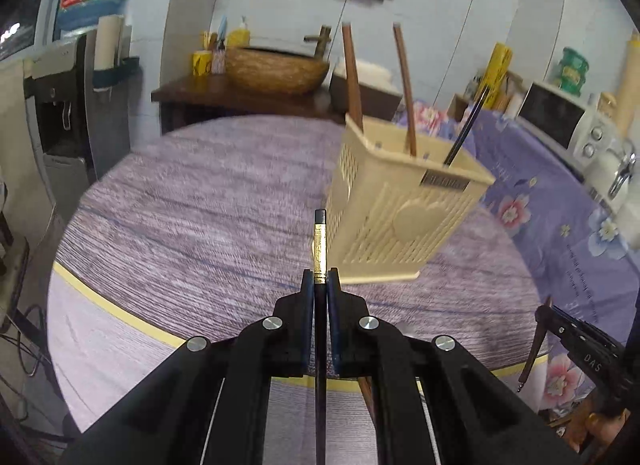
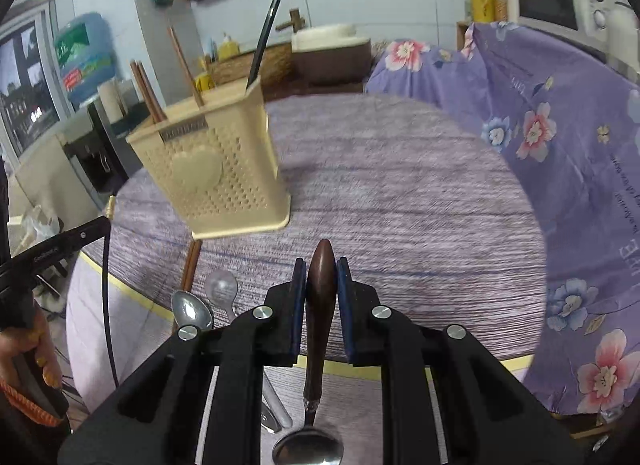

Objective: Organize utensils
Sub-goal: 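Lift both held utensils and carry them above the cream holder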

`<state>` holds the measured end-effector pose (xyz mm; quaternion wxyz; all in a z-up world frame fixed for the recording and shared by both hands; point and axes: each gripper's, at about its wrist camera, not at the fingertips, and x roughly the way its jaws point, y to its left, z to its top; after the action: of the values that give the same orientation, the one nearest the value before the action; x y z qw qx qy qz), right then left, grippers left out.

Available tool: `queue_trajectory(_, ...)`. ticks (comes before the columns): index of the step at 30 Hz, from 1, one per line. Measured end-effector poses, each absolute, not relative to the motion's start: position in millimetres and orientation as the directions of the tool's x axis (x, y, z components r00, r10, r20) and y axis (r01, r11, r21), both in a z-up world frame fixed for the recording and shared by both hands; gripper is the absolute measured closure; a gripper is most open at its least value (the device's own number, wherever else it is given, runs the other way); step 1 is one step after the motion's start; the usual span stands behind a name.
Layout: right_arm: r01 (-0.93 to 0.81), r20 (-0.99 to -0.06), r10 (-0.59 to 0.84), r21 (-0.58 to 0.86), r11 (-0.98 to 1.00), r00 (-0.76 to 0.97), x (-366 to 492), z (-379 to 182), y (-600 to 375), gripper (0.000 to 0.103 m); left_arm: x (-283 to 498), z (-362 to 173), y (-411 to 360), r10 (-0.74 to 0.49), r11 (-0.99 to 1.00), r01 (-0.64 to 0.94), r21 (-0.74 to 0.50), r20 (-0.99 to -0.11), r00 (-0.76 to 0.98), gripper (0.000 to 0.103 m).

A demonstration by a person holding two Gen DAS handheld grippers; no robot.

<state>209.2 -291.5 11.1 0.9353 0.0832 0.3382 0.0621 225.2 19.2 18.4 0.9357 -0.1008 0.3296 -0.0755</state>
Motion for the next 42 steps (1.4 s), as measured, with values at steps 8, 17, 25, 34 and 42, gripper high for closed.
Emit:
queue_trajectory(8,-0.08,-0.546,0.198,0.232,0.969,0.814,189,42,-308,0.087,203,57,23,-0.21,0.965,0.098,-0.243,-0.498,0.841,0.095)
queue_trajectory(17,-0.106,-0.519,0.216,0.234,0.967,0.827,183,54,-307,0.087,197,64,27,-0.213,0.965,0.109,-0.239,-0.47,0.856,0.095)
queue_trajectory(25,-0.126,-0.502,0.219,0.212,0.969,0.836,190,66,-299,0.087,200,67,30,-0.22,0.962,0.112,-0.249,-0.46,0.86,0.095)
queue_trajectory(34,-0.175,-0.485,0.268,0.228,0.958,0.833,205,86,-295,0.087,204,87,32,-0.252,0.953,0.146,-0.265,-0.429,0.868,0.095)
queue_trajectory(42,-0.252,-0.4,0.311,0.195,0.948,0.862,242,153,-274,0.087,221,159,24,-0.328,0.932,0.245,-0.266,-0.338,0.882,0.095)
